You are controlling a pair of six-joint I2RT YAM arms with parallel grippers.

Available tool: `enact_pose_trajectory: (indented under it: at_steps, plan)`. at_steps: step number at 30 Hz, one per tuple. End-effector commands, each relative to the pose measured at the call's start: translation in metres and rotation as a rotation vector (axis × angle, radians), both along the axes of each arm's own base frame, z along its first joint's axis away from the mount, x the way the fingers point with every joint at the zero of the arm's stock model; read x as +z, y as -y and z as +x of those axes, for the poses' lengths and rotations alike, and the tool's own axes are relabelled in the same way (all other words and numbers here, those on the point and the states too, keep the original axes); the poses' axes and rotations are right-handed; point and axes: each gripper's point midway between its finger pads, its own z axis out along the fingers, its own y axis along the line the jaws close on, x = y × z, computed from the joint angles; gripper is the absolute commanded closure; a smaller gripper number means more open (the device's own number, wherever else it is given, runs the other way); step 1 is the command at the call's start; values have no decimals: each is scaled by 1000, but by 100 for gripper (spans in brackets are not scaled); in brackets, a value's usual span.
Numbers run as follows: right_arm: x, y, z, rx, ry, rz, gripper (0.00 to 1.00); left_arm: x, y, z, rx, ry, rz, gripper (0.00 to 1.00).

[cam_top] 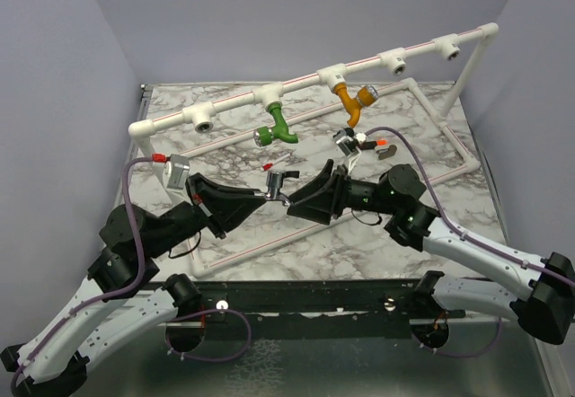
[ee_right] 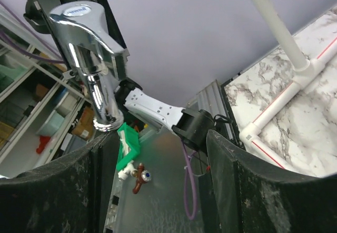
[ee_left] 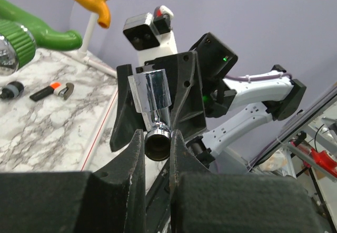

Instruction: Install the water faucets

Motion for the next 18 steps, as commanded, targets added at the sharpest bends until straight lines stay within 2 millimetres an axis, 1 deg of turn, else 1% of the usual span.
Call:
enact_pose_trajectory:
  at_steps: [1,5,9,14,18]
  plan:
    - [39,-5,-5,67,67,106,30,33,0,-9,-40,79,-132,100]
    - [56,-9,-7,96,95,163,31,39,1,-11,-57,89,-175,100]
    - [71,-6,-16,138,167,205,32,42,0,-11,-50,93,-194,100]
    - [71,-4,-22,162,191,172,32,46,-5,-9,-25,99,-220,100]
    - [79,-1,-27,175,214,178,32,45,-4,-7,-26,97,-218,100]
